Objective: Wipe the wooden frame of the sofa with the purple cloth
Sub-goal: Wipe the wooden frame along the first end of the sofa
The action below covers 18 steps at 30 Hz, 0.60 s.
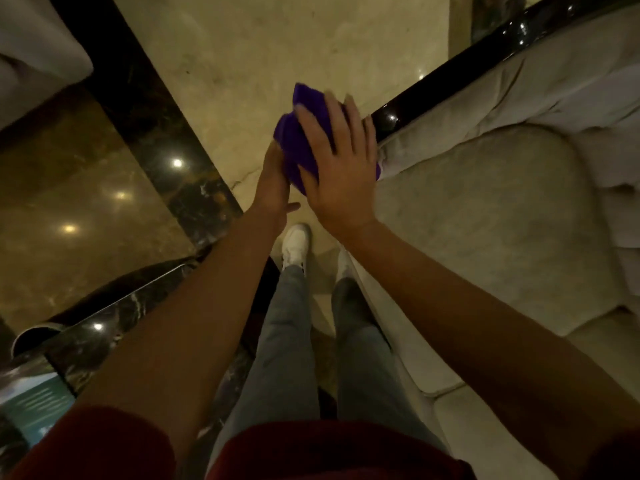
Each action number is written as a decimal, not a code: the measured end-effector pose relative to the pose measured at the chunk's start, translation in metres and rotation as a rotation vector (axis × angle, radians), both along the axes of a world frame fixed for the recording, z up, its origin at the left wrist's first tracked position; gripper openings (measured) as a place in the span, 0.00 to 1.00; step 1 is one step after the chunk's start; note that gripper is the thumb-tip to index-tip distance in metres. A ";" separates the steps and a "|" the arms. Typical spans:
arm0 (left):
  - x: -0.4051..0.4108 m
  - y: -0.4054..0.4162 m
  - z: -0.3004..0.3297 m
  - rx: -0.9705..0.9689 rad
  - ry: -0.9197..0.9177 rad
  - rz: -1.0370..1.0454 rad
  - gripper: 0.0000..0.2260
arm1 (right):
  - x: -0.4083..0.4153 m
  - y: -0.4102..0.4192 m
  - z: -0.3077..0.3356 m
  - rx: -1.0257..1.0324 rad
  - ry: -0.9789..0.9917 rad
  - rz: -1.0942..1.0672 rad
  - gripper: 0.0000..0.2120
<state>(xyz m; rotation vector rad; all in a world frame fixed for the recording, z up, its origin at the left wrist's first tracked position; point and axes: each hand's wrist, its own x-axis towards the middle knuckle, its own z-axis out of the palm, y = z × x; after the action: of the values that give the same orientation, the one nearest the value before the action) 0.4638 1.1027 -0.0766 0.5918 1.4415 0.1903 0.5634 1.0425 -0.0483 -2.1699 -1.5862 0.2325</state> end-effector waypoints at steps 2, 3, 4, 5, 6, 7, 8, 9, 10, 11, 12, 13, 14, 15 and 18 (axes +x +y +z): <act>-0.002 0.004 -0.002 -0.011 -0.008 -0.024 0.27 | 0.004 0.003 -0.006 0.013 -0.097 0.057 0.25; -0.003 0.005 -0.001 -0.012 -0.007 -0.044 0.27 | 0.007 0.008 -0.010 0.011 -0.133 0.072 0.24; -0.004 0.005 0.000 -0.007 -0.001 -0.057 0.27 | 0.010 0.016 -0.013 0.014 -0.157 0.071 0.22; -0.005 0.006 0.002 0.001 0.007 -0.064 0.27 | 0.014 0.025 -0.013 0.017 -0.171 0.054 0.21; -0.005 0.007 0.004 0.011 0.014 -0.071 0.27 | 0.017 0.032 -0.011 0.014 -0.168 0.033 0.20; -0.004 0.008 0.005 0.016 0.017 -0.076 0.27 | 0.019 0.037 -0.009 0.007 -0.156 0.020 0.20; -0.004 0.010 0.006 0.009 0.016 -0.075 0.27 | 0.020 0.040 -0.004 -0.012 -0.152 0.019 0.20; -0.003 0.011 0.007 -0.007 0.016 -0.072 0.27 | 0.022 0.042 0.001 -0.043 -0.152 0.026 0.20; -0.004 0.012 0.008 -0.016 0.023 -0.074 0.27 | 0.023 0.044 0.005 -0.078 -0.143 0.022 0.21; -0.005 0.014 0.008 -0.017 0.034 -0.084 0.28 | 0.025 0.051 0.009 -0.107 -0.120 -0.003 0.21; -0.006 0.015 0.007 -0.019 0.043 -0.099 0.28 | 0.027 0.060 0.013 -0.125 -0.104 -0.050 0.21; -0.007 0.015 0.007 -0.022 0.053 -0.109 0.28 | 0.028 0.069 0.015 -0.147 -0.096 -0.101 0.21; -0.007 0.016 0.006 -0.023 0.063 -0.118 0.28 | 0.030 0.074 0.015 -0.170 -0.093 -0.136 0.21; -0.008 0.016 0.004 -0.028 0.069 -0.127 0.28 | 0.032 0.073 0.016 -0.177 -0.093 -0.138 0.21; -0.008 0.015 0.001 -0.037 0.058 -0.121 0.29 | 0.018 0.023 0.016 -0.071 -0.125 0.034 0.19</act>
<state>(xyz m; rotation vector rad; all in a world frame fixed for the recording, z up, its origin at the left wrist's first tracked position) 0.4559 1.1178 -0.0759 0.6566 1.4570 0.0519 0.5809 1.0653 -0.0326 -2.2520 -1.7081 0.1693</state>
